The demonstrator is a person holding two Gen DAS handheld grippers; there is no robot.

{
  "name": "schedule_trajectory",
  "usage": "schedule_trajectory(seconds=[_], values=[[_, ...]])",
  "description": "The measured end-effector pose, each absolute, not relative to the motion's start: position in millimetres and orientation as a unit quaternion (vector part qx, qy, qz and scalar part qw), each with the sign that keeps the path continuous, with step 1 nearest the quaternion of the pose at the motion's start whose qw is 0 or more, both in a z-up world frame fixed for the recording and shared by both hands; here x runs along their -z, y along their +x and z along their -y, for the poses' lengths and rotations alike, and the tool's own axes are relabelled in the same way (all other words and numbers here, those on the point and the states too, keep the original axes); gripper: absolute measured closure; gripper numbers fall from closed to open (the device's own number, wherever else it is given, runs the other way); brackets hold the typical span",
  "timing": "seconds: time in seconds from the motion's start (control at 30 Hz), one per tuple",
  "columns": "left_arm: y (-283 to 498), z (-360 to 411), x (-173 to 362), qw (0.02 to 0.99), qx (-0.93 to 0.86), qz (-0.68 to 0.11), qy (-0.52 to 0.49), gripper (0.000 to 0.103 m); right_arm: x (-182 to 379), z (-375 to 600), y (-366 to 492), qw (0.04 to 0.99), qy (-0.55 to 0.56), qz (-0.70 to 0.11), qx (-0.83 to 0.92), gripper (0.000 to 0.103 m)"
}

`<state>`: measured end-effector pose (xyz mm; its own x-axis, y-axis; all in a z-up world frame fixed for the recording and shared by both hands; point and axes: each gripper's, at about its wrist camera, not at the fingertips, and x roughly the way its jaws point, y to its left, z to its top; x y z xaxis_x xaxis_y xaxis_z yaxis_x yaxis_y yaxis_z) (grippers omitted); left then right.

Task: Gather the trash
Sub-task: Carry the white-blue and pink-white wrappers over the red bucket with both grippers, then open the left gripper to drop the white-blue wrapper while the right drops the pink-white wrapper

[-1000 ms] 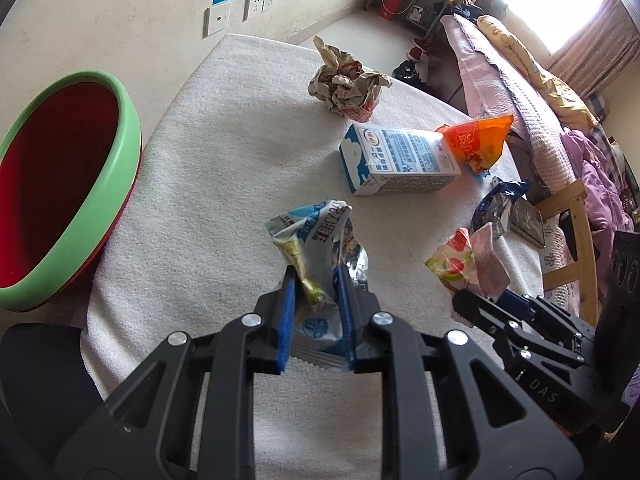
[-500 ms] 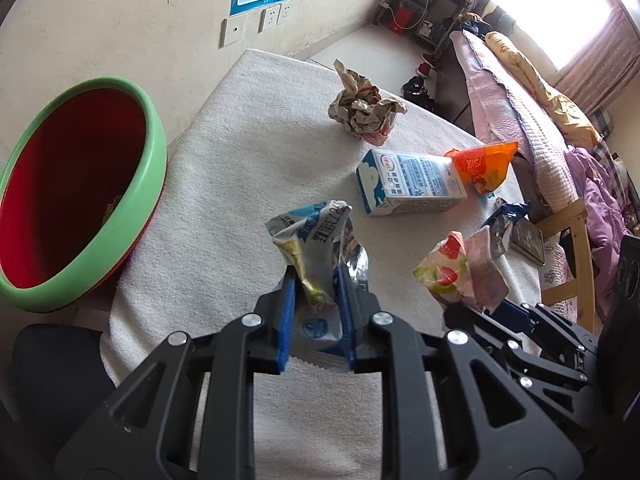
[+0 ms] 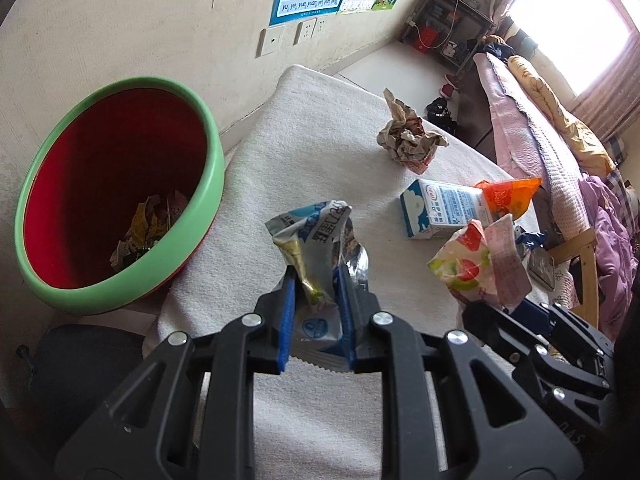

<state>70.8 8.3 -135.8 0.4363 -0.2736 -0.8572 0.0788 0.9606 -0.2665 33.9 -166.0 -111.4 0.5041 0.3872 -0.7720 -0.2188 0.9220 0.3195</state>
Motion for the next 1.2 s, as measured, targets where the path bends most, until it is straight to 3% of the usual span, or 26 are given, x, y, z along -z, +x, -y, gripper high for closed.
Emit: schedule_trajectory(seconds=[1.2], values=[[69,-92,120,0.864,0.034,-0.486,-0.125,0.084,94,93,62,0.855,0.028,-0.456,-0.246,0.063]])
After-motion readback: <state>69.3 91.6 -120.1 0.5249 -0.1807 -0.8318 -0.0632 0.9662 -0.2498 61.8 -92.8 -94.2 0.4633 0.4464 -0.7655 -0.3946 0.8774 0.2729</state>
